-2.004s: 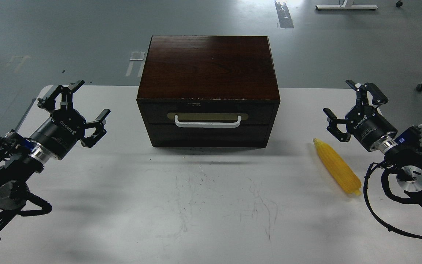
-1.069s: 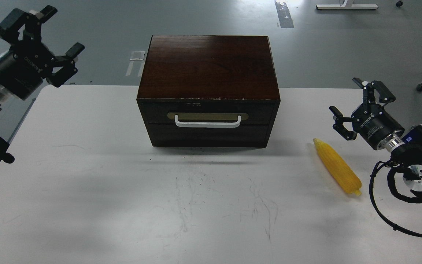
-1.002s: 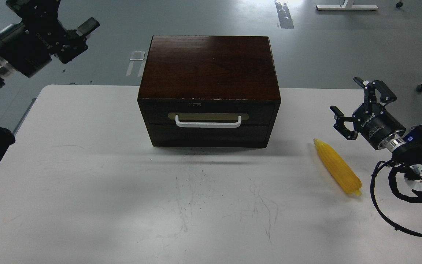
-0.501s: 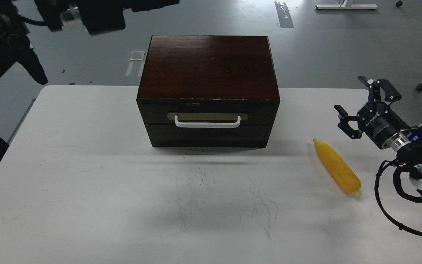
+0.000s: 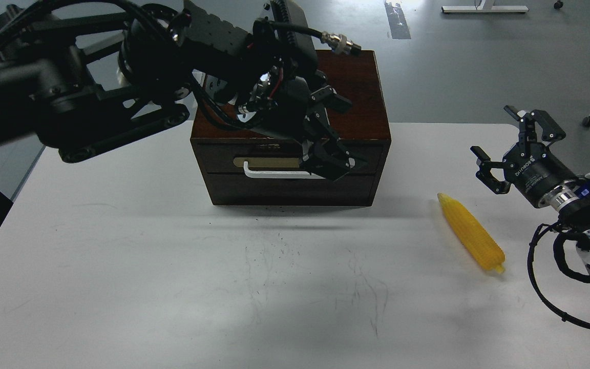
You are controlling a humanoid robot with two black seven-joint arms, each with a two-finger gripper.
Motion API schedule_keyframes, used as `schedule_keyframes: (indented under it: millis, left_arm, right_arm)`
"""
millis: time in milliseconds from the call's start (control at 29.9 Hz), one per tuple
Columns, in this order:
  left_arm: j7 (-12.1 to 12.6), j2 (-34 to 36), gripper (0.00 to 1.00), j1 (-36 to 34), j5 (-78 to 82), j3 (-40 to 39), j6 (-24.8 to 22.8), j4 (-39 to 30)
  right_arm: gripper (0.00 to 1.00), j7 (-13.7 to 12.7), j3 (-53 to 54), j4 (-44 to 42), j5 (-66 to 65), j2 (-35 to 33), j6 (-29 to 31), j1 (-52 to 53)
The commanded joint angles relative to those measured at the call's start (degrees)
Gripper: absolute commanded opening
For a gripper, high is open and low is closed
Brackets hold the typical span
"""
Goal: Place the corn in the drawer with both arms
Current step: 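Move the left gripper over to the white drawer handle, then lower the left gripper and hook the white drawer handle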
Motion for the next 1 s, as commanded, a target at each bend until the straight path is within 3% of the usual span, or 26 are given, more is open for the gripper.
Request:
schedule_keyframes:
  millis: [0, 100, 568, 969]
  left_arm:
    - [0.0, -2.1, 0.99, -2.0, 3.2, 6.6, 0.0, 0.8]
    - [0.0, -3.8, 0.99, -3.1, 3.6, 11.1, 0.0, 2.7]
    - [0.0, -9.4, 0.99, -3.3, 3.7, 17.2, 0.0, 11.1]
    - [0.0, -8.6, 0.99, -2.4, 3.7, 19.7, 0.0, 13.1]
  right_arm:
    - [1.0, 0.0, 0.5, 0.1, 0.0, -0.5, 0.0, 0.0]
    - [1.0, 0.0, 0.6, 0.6, 0.0, -0.8, 0.0, 0.0]
    - [1.0, 0.0, 0.7, 0.7, 0.0, -1.3, 0.0, 0.0]
    - [1.0, 0.0, 1.0, 1.1, 0.0, -2.0, 0.0, -0.1]
